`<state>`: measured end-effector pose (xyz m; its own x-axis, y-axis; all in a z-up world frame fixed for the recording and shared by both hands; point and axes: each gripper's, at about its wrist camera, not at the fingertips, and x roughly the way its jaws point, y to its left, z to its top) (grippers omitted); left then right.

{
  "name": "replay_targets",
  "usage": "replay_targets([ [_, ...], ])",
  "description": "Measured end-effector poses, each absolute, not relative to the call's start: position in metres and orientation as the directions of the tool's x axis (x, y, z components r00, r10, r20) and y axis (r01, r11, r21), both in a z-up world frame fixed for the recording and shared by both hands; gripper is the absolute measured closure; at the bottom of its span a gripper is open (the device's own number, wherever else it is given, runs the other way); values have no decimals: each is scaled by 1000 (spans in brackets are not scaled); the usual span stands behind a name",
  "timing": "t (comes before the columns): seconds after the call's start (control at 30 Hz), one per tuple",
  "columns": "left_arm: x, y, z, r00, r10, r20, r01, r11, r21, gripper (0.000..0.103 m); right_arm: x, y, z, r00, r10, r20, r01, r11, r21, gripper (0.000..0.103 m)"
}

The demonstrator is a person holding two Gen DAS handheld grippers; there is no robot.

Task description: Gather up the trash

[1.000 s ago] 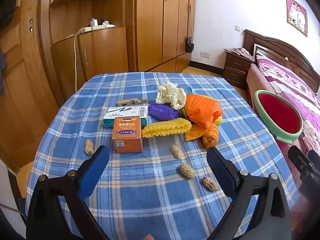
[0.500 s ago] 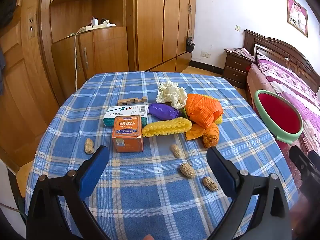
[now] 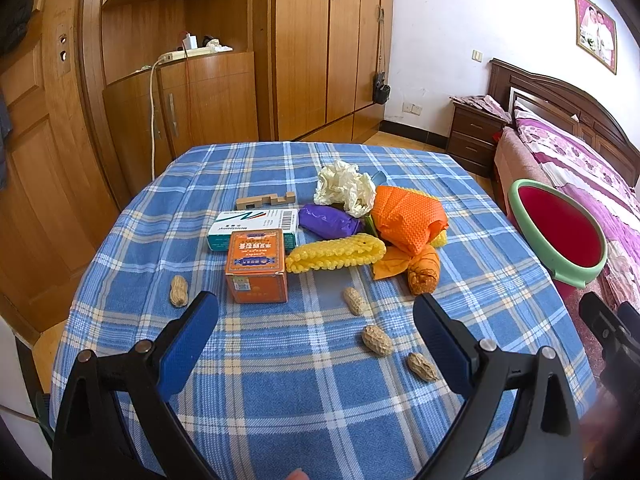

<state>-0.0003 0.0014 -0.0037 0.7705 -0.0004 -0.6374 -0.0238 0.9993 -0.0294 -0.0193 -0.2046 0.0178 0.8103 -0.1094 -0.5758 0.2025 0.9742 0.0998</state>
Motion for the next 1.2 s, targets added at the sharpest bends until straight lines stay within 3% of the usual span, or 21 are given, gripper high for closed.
replay_targets([
  [1.2, 1, 2, -5, 766, -1, -642, -24, 999, -30, 6, -19, -209, 14, 803, -116, -584, 216, 971, 105, 0],
])
